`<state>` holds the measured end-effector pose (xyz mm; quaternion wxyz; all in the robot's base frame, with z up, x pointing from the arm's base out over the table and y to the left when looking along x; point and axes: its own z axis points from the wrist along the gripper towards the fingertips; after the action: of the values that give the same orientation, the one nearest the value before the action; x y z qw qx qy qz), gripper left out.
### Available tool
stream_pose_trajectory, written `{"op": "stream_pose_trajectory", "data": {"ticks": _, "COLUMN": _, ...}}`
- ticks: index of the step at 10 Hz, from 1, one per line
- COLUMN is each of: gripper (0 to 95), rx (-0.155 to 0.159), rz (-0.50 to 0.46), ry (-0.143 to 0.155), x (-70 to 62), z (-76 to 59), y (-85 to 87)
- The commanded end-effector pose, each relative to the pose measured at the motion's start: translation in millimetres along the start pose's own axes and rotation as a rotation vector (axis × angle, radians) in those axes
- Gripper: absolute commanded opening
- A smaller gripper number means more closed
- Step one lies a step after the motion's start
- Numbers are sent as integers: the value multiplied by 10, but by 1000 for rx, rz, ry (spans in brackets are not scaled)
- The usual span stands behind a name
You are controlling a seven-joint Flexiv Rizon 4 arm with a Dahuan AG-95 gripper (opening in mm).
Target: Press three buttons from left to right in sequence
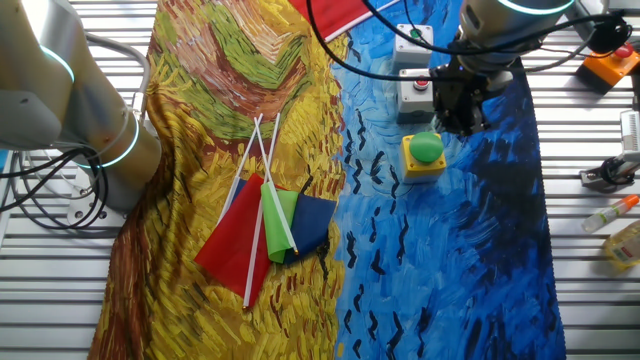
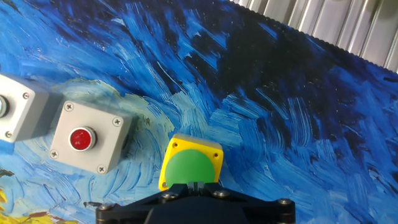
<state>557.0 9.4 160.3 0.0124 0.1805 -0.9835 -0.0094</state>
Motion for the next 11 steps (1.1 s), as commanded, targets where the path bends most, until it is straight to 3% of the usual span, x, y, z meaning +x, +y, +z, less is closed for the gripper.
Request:
{"op": "stream_pose_trajectory", "data": {"ticks": 1, "gripper": 0, "rx": -2, "rz": 0, "ry": -3, "x": -3, "z": 41, "y": -14}}
{"op": "stream_pose_trajectory", "data": {"ticks": 7, "gripper": 0, "rx": -29, "rz": -3, "ry": -17, "x": 9, "z": 162, "y": -39}}
{"op": "stream_pose_trajectory", "data": {"ticks": 11, "gripper": 0, "rx": -20, "rz": 33, "ry": -24, "x": 31, "z": 244, "y": 105}}
